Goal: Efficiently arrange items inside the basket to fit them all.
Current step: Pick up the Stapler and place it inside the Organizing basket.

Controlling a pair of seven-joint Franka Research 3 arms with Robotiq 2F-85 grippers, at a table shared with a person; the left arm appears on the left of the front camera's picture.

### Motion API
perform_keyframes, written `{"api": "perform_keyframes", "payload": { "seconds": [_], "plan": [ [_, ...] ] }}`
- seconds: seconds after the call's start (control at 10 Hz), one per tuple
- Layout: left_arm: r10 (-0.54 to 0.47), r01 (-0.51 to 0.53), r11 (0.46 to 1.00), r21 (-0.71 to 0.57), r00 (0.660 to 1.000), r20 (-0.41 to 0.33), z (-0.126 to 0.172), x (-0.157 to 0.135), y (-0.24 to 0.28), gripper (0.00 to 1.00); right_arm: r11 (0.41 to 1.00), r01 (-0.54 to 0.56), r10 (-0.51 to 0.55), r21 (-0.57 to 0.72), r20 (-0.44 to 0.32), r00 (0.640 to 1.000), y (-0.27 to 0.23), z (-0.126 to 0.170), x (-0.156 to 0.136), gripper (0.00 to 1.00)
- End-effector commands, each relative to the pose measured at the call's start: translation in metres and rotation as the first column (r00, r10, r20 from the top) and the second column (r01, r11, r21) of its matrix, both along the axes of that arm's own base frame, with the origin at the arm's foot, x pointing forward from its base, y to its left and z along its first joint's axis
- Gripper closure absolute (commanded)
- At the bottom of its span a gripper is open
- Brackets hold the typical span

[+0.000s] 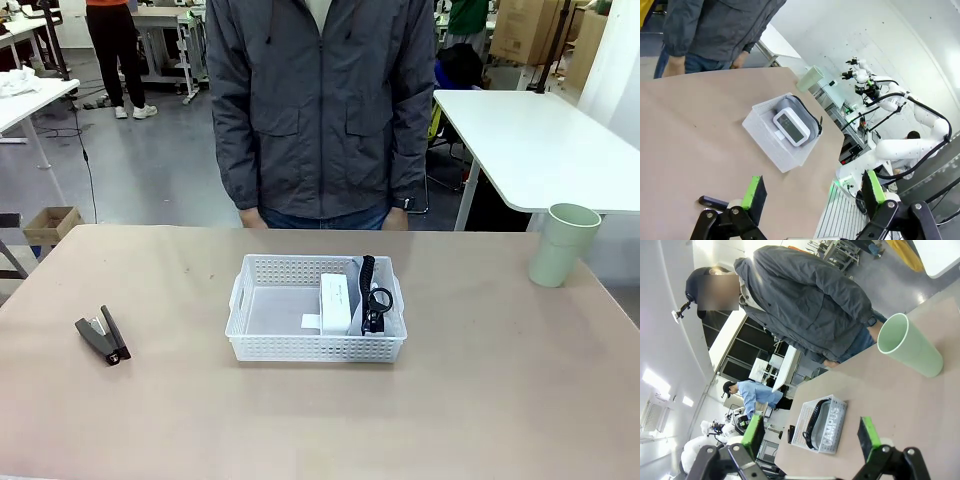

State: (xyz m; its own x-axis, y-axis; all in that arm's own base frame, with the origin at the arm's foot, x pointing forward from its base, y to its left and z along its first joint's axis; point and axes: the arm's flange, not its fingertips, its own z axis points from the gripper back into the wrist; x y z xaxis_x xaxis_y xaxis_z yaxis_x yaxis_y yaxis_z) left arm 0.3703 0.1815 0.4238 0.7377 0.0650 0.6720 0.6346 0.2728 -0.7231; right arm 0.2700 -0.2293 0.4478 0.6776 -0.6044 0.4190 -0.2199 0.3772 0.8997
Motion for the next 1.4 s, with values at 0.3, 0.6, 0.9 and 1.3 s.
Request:
{"api": "perform_keyframes", "payload": {
  "seconds": [0.3, 0.6, 0.9, 1.3],
  "plan": [
    [0.003, -0.003, 1.0, 0.007, 1.0, -0.007, 0.0, -0.004, -0.001, 0.0, 1.0, 0.001, -0.001, 0.006, 0.017, 1.0, 0.0, 0.001, 0.0, 0.0],
    [0.001, -0.001, 1.0, 0.0, 1.0, 0.0, 0.0, 0.0, 0.0, 0.0, 1.0, 0.001, -0.001, 0.006, 0.017, 1.0, 0.0, 0.001, 0.0, 0.0],
    [0.186, -0.127, 0.961, 0.246, 0.954, -0.236, 0.04, -0.013, -0.04, 0.0, 1.0, 0.001, -0.001, 0.006, 0.017, 1.0, 0.0, 0.001, 0.0, 0.0],
    [0.41, -0.02, 0.676, 0.736, 0.84, -0.355, 0.042, -0.001, -0.116, 0.0, 1.0, 0.001, -0.001, 0.006, 0.017, 1.0, 0.0, 0.001, 0.0, 0.0]
  ]
}}
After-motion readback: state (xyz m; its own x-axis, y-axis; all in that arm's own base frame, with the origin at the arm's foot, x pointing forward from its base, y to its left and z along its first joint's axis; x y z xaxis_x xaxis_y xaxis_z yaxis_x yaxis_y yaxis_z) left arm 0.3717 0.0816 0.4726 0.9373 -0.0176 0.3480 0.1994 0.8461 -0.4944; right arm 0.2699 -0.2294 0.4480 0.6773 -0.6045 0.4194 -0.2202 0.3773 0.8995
